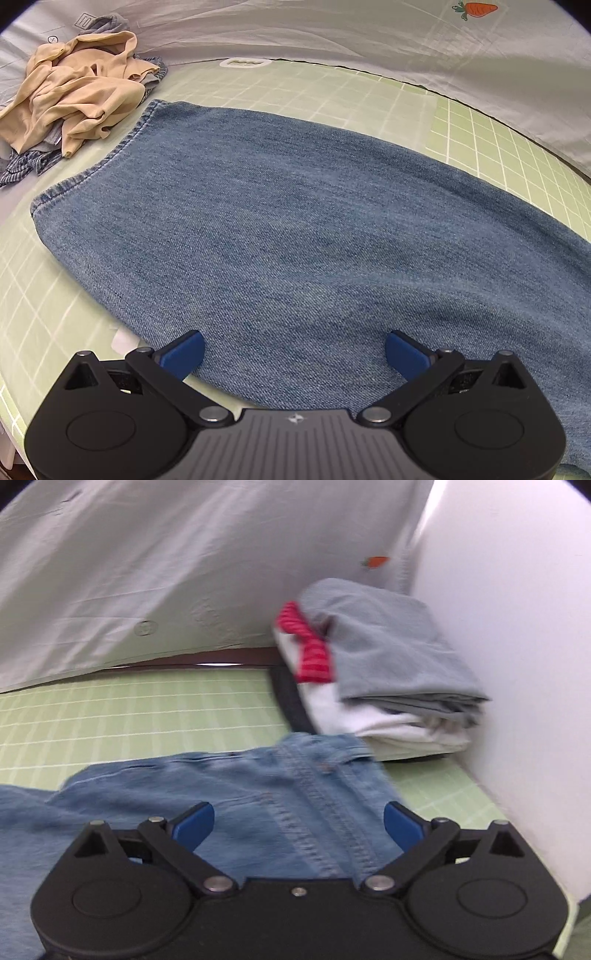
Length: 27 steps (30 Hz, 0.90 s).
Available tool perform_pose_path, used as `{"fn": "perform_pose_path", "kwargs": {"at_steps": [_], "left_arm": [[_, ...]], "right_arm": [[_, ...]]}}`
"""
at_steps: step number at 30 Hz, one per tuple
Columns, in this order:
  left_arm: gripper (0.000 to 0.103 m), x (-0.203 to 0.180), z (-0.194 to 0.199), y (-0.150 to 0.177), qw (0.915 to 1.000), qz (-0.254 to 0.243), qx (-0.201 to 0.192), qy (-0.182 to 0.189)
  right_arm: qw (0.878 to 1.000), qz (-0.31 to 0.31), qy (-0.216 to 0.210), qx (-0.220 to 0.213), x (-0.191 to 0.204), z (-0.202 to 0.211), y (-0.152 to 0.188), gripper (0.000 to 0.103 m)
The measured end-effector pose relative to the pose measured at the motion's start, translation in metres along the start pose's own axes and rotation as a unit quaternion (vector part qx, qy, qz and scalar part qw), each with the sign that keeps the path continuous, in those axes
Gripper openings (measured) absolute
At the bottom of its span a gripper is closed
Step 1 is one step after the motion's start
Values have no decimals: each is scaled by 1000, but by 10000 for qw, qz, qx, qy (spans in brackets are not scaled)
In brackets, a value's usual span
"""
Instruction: Fold clothes
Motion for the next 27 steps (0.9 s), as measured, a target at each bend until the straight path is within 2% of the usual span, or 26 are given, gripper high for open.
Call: {"fn": "perform_pose_path", "kwargs": {"at_steps": [6, 9, 12, 16, 19, 23, 27], "left_arm": [[103, 2, -1, -2, 10000, -20, 41, 10], [103, 2, -1, -3, 10000, -42, 61, 13], [103, 2, -1, -4, 9999, -62, 103, 21], [103, 1, -1, -4, 9999, -84, 111, 23], [103, 0, -1, -4, 9999, -102, 92, 28], [103, 0, -1, -5, 9998, -159, 73, 42], [103, 0, 0, -3, 9998, -201, 9, 60]], "right_arm": [[9892, 751, -1179, 438, 75, -22, 0, 101], [9916, 620, -993, 546, 89, -40, -9, 103], [9921, 397, -1071, 513, 89, -56, -25, 103], [9925, -195, -999, 677, 79, -80, -43, 103], [9934, -168, -877, 724, 83, -86, -48, 103], [9926, -138, -899, 809, 80, -80, -47, 103], [9937, -72, -866, 704, 74, -48, -29, 103]]}}
Point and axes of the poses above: each gripper's, at about its wrist camera, not at the fingertips, and z roughly against the way its jaws point, x to its left, y to its underside, the point moved 1 cm from there along -z, roughly the way its jaws point, and after that the axes turned 9 degrees about x, right-handed, at the moved point
